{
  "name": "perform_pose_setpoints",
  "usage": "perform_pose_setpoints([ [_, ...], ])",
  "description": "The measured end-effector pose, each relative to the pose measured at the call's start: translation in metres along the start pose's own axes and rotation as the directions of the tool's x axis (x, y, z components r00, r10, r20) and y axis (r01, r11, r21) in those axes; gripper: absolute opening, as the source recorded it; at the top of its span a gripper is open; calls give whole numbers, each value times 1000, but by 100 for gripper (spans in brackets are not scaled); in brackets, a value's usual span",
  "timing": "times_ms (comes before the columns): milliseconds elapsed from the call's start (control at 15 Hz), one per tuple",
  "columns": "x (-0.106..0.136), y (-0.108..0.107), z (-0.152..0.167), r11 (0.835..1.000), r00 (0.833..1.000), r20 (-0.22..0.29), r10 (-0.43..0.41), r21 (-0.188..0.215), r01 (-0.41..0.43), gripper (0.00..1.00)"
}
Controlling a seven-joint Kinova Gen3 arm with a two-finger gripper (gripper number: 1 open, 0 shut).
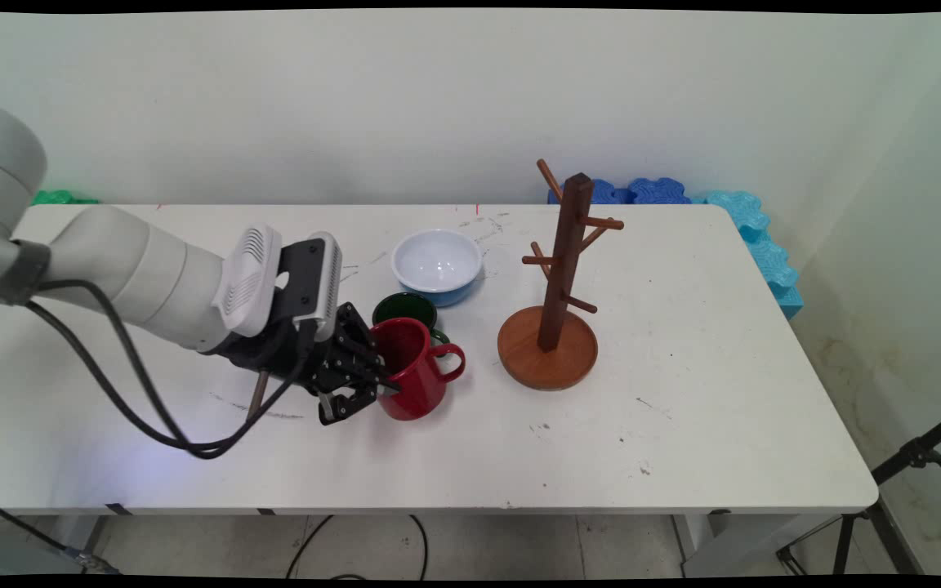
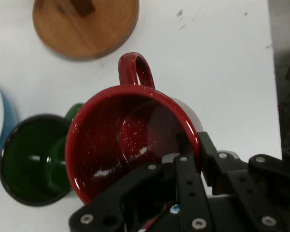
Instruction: Place the picked object on the table
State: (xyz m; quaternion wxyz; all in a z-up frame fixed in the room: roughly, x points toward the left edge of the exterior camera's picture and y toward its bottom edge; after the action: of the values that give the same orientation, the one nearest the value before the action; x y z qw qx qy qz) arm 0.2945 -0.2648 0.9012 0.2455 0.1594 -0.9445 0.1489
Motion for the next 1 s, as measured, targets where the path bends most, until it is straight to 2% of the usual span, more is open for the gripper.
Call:
perform_pose_setpoints([
  [467,-2,-1,15,997,995,56,-81,7,80,0],
  [1000,-2,-4,32,993,991,62,-118,11,117,0],
])
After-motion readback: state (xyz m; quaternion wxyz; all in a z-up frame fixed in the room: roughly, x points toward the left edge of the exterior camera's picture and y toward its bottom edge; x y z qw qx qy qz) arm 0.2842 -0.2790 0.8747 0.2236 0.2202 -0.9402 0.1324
